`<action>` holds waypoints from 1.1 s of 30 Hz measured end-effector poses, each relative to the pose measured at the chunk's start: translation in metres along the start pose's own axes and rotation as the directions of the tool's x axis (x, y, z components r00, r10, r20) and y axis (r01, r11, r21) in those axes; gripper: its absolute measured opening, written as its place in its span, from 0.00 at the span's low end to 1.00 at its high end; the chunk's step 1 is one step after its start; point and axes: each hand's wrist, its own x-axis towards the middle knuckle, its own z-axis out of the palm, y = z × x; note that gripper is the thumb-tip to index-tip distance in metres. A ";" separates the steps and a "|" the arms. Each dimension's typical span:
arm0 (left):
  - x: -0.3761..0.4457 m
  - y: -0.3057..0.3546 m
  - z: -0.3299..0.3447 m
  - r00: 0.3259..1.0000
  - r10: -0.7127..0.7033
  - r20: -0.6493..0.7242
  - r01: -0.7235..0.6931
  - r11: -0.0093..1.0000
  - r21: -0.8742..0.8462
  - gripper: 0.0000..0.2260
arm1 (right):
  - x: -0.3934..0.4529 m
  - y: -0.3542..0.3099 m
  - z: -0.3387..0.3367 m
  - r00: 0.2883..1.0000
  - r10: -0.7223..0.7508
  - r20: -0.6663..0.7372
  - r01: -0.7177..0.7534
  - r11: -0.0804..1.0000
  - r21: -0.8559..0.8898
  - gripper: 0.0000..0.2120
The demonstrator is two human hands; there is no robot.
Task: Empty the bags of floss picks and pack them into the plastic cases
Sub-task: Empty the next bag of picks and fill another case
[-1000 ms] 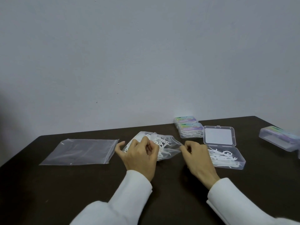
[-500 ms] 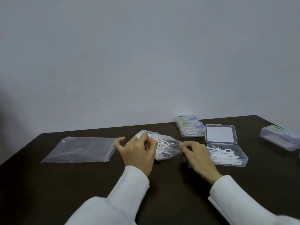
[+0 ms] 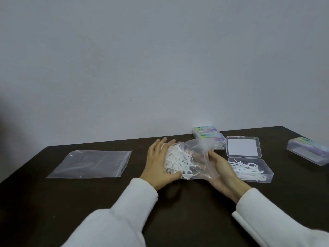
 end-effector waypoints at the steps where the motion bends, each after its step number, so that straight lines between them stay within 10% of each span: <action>1: 0.001 0.000 -0.003 0.999 0.006 0.037 -0.007 1.000 0.021 0.43 | 0.000 -0.001 -0.001 1.000 0.017 0.004 -0.017 1.000 0.006 0.20; 10: 0.009 0.010 -0.022 0.972 0.019 0.233 -0.066 0.979 0.195 0.53 | -0.002 -0.007 -0.005 0.998 0.011 0.064 -0.008 0.998 -0.059 0.18; 17: 0.005 0.006 -0.019 0.985 0.023 -0.169 0.041 0.929 0.367 0.38 | 0.004 -0.010 -0.008 0.990 -0.132 0.045 0.137 0.980 -0.144 0.11; 33: 0.002 -0.013 -0.007 0.951 0.164 -0.262 0.010 0.830 0.557 0.38 | 0.000 -0.004 -0.008 0.921 -0.358 0.156 0.386 0.777 -0.497 0.14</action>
